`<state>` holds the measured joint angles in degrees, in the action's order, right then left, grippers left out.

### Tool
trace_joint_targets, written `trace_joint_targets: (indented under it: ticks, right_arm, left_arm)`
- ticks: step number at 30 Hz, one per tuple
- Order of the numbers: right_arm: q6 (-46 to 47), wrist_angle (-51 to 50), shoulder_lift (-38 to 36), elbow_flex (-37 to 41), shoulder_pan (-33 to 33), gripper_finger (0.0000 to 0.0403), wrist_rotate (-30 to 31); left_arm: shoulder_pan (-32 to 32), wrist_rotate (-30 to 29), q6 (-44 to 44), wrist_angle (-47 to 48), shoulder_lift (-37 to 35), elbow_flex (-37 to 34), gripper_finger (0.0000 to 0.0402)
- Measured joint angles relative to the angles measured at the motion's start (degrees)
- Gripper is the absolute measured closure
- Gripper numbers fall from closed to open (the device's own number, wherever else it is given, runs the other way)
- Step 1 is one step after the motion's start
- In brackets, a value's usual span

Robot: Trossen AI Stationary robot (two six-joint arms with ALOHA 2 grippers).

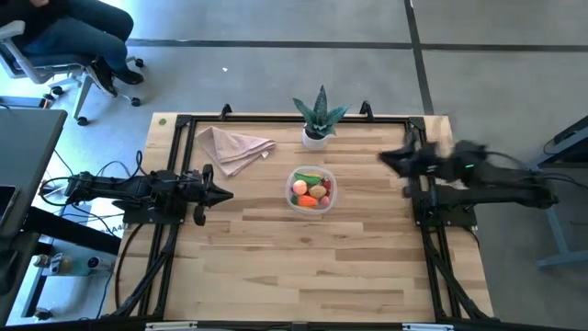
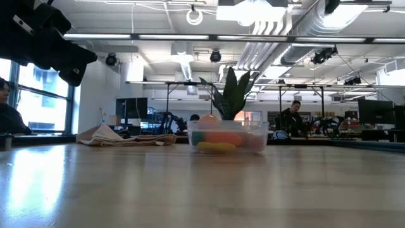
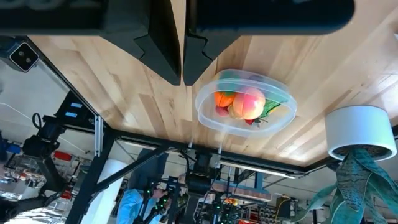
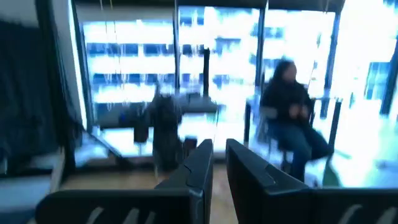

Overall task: Pick and placing Produce into tupperware
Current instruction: Return to Home Position

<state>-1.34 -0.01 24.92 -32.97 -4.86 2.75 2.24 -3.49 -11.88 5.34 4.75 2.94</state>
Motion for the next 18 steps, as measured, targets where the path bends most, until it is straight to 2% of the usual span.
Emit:
trace_joint_targets:
  ticks: [4, 6, 14, 18]
  right_arm:
    - [0.1, -11.3, -5.9, -8.3, 0.0, 0.0367, 0.2]
    - [1.6, -13.8, -9.5, -9.6, 0.0, 0.0367, 0.2]
    - [7.8, -12.1, -24.1, 0.8, 0.0, 0.0367, 3.3]
    - [10.1, -10.1, -24.2, 5.6, 0.0, 0.0367, 2.4]
  left_arm:
    - [0.0, 0.0, 0.0, 0.0, 0.0, 0.0, 0.0394]
    - [0.0, 0.0, 0.0, 0.0, 0.0, 0.0, 0.0394]
    - [0.0, 0.0, 0.0, 0.0, 0.0, 0.0, 0.0394]
    - [0.0, 0.0, 0.0, 0.0, 0.0, 0.0, 0.0394]
